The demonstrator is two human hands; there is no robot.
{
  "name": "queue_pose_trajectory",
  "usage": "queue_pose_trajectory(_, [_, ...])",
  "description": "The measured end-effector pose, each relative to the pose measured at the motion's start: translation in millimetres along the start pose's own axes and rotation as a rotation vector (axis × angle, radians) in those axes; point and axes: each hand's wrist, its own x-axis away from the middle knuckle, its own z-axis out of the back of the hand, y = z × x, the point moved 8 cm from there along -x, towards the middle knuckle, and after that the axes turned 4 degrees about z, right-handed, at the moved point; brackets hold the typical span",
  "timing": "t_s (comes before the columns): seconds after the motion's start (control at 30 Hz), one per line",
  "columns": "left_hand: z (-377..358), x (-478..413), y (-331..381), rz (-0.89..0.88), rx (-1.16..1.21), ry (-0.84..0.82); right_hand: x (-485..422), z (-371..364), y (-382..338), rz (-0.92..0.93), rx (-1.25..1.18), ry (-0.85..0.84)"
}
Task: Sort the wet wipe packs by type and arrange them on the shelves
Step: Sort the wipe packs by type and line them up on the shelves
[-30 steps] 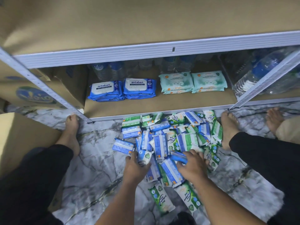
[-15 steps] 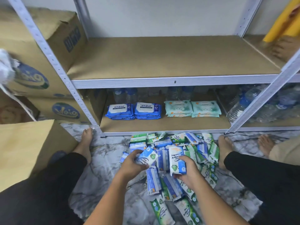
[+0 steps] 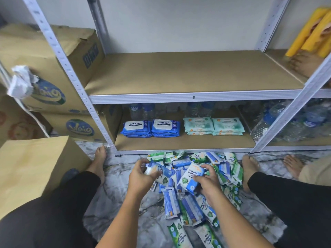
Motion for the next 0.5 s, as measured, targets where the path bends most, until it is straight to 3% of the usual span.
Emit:
queue_pose_trajectory(0.2, [-15.3, 0.2, -2.2, 0.119, 0.376, -0.045, -4.2, -4.5, -5.8, 0.018, -0.087, 0.014])
queue_pose_trajectory(0.37, [-40.6, 3.4, -19.2, 0.317, 0.448, -0.259, -7.0, -9.5, -0.1, -0.016, -0.16, -0.008])
queue_pose_trajectory(0.5, [-40.2, 1.2, -32.2, 0.343, 0.39, -0.207, -7.5, -7.7, 7.9, -0.044, -0.183, 0.027])
